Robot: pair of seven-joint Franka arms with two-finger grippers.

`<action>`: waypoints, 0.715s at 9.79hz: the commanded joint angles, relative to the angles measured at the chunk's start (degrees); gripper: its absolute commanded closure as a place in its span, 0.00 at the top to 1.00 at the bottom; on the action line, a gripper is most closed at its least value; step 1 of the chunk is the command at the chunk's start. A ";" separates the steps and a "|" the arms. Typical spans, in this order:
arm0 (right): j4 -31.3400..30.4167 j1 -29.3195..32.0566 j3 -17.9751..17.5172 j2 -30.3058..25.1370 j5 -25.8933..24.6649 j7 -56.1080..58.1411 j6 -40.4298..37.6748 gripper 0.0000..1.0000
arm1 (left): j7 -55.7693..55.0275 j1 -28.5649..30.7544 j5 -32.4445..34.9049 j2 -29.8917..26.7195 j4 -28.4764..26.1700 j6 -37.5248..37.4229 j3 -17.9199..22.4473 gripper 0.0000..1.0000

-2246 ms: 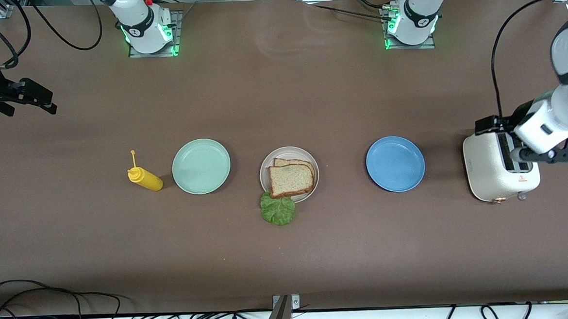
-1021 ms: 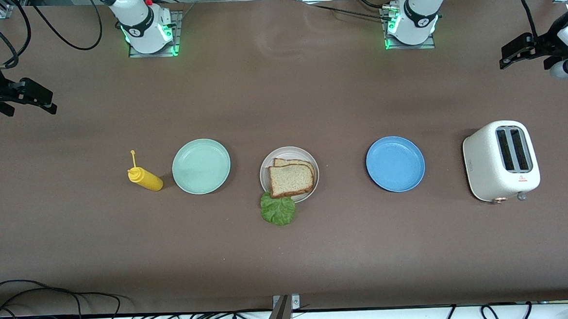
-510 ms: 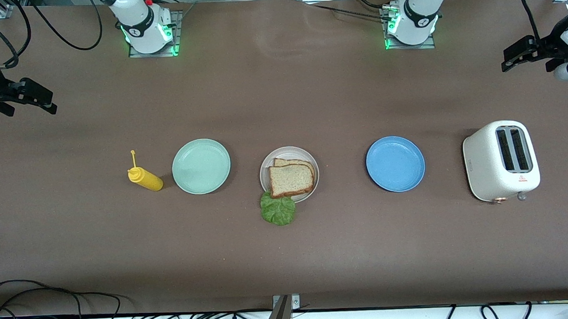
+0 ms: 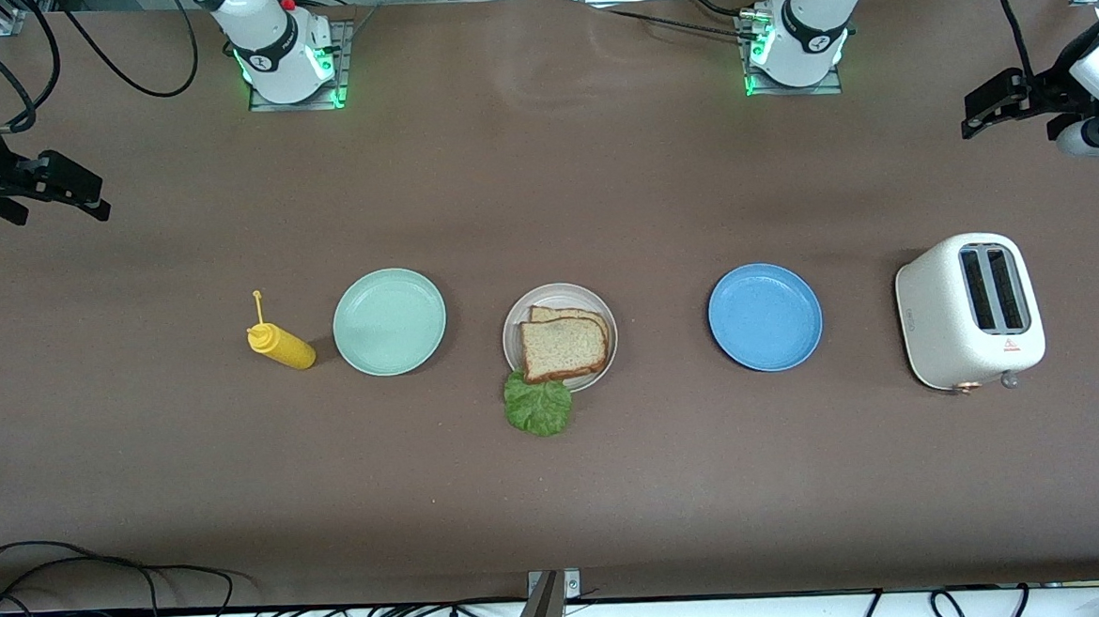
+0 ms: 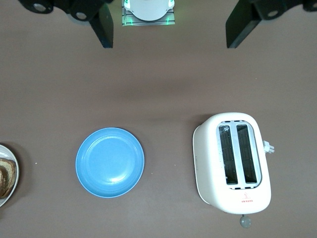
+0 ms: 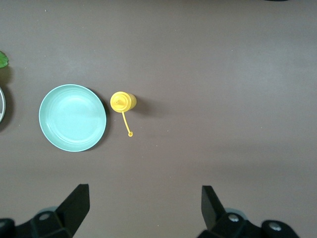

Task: Make sandwich on beige plate with both arms

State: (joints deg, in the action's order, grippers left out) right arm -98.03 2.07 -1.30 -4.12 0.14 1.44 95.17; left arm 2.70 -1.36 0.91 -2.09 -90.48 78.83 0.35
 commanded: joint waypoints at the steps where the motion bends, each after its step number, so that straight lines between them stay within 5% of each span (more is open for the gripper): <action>1: 1.35 -0.23 -0.02 0.34 -0.49 -0.39 -0.87 1.00 | -0.15 0.49 1.29 -1.34 -1.36 0.45 -0.97 1.00; 7: 1.35 -0.23 -0.02 0.43 -0.49 -0.39 -0.87 1.00 | 0.38 0.48 1.29 -1.33 -1.45 0.45 -1.23 1.00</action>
